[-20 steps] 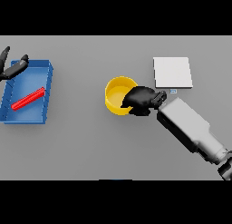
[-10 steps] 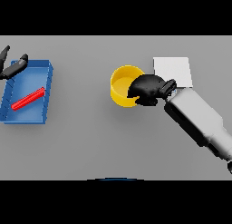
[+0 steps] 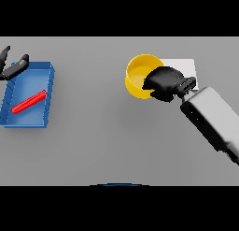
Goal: Pick up the red beaker and tilt it to pour out 1 green nut into yellow bowl. Pick up the yellow bowl and place it on the metallic measuring scale.
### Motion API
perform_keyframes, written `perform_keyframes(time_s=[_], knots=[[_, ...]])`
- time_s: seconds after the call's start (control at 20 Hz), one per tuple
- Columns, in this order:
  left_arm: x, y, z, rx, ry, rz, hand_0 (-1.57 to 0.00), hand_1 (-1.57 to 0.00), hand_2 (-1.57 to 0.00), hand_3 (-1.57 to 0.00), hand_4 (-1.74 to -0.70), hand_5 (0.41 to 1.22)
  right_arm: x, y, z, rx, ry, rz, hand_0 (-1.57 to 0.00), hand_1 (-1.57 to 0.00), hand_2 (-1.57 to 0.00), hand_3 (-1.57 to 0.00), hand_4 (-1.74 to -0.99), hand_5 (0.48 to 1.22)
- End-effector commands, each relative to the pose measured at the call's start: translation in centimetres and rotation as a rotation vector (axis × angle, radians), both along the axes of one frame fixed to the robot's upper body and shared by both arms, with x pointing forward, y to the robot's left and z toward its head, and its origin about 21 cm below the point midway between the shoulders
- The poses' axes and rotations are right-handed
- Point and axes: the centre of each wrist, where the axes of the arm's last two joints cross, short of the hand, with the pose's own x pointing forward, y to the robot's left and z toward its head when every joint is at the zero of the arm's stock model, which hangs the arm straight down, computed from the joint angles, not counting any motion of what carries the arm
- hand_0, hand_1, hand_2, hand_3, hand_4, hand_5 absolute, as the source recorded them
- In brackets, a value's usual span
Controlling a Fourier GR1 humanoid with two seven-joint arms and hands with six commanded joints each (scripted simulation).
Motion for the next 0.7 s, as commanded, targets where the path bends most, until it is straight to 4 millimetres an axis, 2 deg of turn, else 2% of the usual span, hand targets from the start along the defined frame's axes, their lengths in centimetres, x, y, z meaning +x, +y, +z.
perform_keyframes(time_s=[0.0, 0.2, 0.3, 0.35, 0.65], knots=[[-0.1, 0.2, -0.2, -0.005, 0.009, 0.013, 0.0, 0.0, 0.0, 0.0, -0.83, 0.723, 0.5, -0.9, 0.3, 0.007, -0.018, -0.011, -1.55, -1.57, -1.5, -1.17, -1.741, 1.22], [-0.2, -0.6, -0.1, -0.013, 0.015, 0.018, 0.0, 0.0, 0.0, 0.0, -0.84, 0.737, 2.2, -2.9, 0.9, 0.026, -0.087, -0.087, -1.56, -1.57, -1.54, -1.15, -1.741, 1.221], [-0.6, 0.1, 0.0, -0.009, 0.012, 0.016, 0.0, 0.0, 0.0, 0.0, -0.85, 0.746, 3.0, -4.5, 0.5, 0.02, -0.092, -0.128, -1.57, -1.57, -1.55, -1.15, -1.741, 1.221], [-0.6, -0.2, -0.1, -0.009, 0.013, 0.023, 0.0, 0.0, 0.0, 0.0, -0.85, 0.754, 3.5, -4.8, 0.7, 0.018, -0.108, -0.161, -1.57, -1.57, -1.55, -1.16, -1.741, 1.221], [-0.8, -0.7, 0.2, 0.0, 0.038, 0.038, 0.0, 0.0, 0.0, 0.0, -0.86, 0.773, 5.3, -8.0, -1.3, 0.031, -0.096, -0.27, -1.57, -1.57, -1.52, -1.17, -1.741, 1.221]])
